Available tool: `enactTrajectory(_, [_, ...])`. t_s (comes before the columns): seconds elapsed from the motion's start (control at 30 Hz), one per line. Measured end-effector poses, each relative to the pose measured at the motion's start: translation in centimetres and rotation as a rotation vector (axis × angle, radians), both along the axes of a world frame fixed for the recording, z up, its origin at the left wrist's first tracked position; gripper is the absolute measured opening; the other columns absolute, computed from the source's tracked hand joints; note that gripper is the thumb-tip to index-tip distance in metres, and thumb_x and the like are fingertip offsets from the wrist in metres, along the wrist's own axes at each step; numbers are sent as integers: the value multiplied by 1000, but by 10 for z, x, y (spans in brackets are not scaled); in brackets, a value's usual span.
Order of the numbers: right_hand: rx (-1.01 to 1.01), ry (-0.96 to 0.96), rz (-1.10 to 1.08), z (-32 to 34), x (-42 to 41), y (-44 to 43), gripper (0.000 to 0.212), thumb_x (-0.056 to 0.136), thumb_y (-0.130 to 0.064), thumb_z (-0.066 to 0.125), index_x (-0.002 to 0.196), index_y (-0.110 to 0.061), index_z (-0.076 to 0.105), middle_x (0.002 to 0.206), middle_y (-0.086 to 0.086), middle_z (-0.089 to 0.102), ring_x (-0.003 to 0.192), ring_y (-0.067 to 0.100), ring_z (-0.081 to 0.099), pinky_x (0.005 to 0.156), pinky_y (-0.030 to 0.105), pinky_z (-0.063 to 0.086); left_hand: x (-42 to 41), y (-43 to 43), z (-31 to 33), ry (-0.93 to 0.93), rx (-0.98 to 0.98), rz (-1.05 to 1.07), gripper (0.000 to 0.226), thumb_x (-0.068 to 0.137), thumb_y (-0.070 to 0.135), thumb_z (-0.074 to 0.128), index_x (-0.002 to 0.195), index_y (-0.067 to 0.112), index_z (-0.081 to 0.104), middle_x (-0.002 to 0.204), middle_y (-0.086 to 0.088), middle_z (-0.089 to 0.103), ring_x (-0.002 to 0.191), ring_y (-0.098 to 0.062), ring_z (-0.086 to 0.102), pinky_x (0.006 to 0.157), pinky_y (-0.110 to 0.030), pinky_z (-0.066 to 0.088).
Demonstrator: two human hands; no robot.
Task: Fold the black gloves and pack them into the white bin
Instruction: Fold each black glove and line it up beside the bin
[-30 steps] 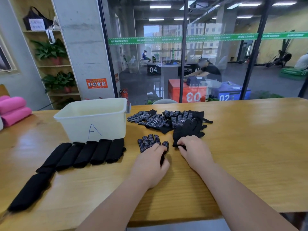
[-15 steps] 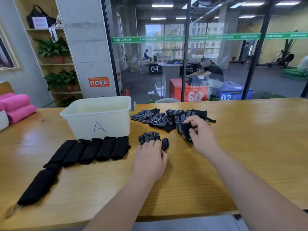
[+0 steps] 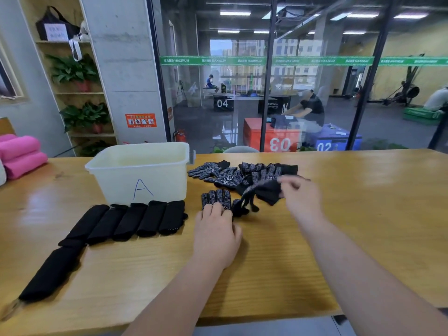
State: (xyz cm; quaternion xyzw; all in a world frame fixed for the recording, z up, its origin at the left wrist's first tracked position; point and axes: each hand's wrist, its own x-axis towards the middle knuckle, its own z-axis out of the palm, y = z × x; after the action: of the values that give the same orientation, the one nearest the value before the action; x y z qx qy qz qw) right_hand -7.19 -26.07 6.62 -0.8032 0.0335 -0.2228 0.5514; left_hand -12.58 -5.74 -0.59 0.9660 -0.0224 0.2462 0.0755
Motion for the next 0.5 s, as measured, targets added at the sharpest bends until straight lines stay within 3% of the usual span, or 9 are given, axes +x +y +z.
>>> enactTrajectory(0.07, [-266, 150, -31, -40, -11, -4, 20, 99, -28, 63, 91, -27, 81, 92, 0, 79, 94, 27, 72, 77, 30, 51, -1, 0, 0, 32, 1, 27, 41, 99, 43, 33, 114, 26, 68, 112, 7, 57, 109, -19, 50, 102, -38, 39])
enactTrajectory(0.17, [-557, 242, -122, -63, -24, -7, 30, 100, -47, 56, 92, -30, 79, 89, 0, 78, 90, 33, 70, 78, 36, 56, 2, 0, -2, 61, -14, 54, 45, 99, 46, 30, 120, 26, 65, 116, 7, 60, 112, -18, 53, 108, -39, 38])
enactTrajectory(0.27, [-730, 216, -87, -60, -31, 1, 40, 100, -59, 50, 88, -31, 77, 78, -4, 74, 84, 30, 70, 76, 35, 56, 8, 2, -7, 129, -80, 30, 53, 103, 47, 28, 142, 25, 56, 142, 6, 58, 138, -19, 48, 127, -46, 21])
enactTrajectory(0.37, [-802, 109, 41, -59, -39, 11, 43, 99, -62, 51, 85, -30, 76, 70, -4, 70, 75, 24, 68, 68, 34, 54, 13, 5, -9, 174, -187, 12, 61, 107, 46, 27, 161, 21, 37, 169, 2, 36, 160, -19, 21, 133, -47, 3])
enactTrajectory(0.5, [-772, 95, 259, -57, -33, 15, 45, 97, -66, 52, 84, -31, 77, 68, -7, 68, 66, 12, 61, 62, 33, 49, 12, 6, -7, 87, -189, 29, 59, 103, 46, 30, 155, 24, 45, 159, 2, 45, 151, -22, 31, 131, -47, 13])
